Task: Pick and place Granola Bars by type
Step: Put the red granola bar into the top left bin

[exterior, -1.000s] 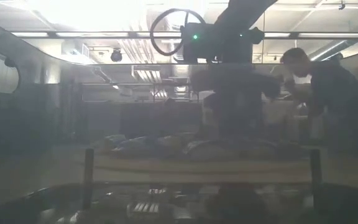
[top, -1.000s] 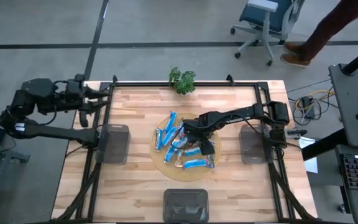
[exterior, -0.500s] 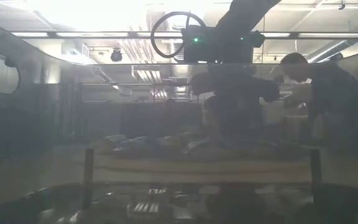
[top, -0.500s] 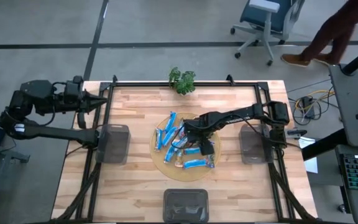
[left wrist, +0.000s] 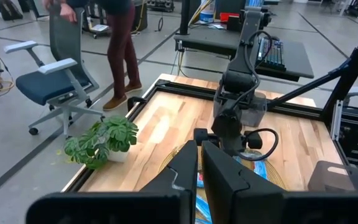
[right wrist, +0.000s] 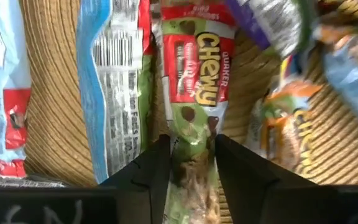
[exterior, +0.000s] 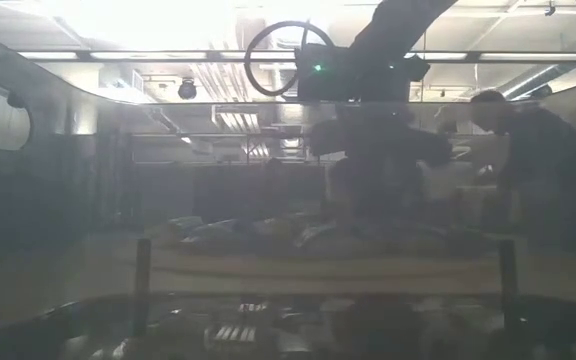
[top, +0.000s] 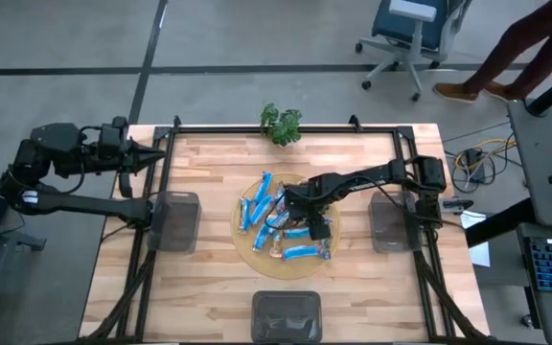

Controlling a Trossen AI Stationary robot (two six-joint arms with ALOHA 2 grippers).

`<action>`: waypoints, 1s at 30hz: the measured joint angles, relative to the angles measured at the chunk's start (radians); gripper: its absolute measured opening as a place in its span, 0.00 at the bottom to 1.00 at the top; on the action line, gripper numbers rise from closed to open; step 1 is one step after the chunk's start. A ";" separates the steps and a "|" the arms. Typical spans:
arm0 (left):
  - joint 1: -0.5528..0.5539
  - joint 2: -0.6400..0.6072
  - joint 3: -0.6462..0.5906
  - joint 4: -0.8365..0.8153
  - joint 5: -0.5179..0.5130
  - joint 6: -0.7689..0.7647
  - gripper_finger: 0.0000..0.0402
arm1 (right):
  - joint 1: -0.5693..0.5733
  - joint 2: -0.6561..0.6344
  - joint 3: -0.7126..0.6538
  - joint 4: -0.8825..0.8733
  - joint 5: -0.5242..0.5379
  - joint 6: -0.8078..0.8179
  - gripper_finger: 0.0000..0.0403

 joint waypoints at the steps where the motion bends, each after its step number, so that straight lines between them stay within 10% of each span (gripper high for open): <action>1: 0.000 0.000 0.000 0.000 0.000 0.000 0.01 | 0.000 0.000 -0.008 0.001 0.000 0.000 0.28; 30: 0.000 -0.002 0.001 0.004 0.000 0.000 0.01 | 0.001 -0.061 0.093 -0.026 -0.059 0.056 0.09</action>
